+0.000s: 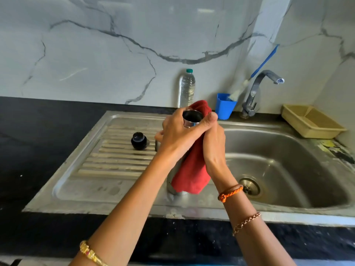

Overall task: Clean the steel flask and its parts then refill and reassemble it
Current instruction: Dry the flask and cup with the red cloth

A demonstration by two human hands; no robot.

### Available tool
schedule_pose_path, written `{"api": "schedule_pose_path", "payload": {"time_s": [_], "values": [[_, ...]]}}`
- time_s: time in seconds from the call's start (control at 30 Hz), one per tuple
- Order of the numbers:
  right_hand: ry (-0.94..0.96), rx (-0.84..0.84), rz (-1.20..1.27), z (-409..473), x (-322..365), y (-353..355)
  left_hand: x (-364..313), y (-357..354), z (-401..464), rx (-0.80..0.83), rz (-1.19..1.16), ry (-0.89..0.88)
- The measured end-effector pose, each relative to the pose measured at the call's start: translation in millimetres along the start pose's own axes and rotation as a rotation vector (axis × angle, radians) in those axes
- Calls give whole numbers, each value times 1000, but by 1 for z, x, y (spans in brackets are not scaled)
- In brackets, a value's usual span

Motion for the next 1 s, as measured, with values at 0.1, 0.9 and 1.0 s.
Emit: {"api": "schedule_pose_path", "payload": {"time_s": [0.1,0.9,1.0], "values": [[-123,-6,41,-6,-25,-1,1,8,0,-87,125,-54],[-560,27,383,-13,-90,-21,-34,45,18,-189,-536,-276],[-678,-8,602,-16,-103,-17,-35,74,23,-315,-729,-260]]}}
Point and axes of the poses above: each hand's wrist, its own z-axis towards the middle knuckle, its own y-axis out of the back of the hand, x = y × z, the point moved 7 cm from there along z, towards the middle knuckle, and after that the axes turned 5 degrees about y, right-handed, at the moved point
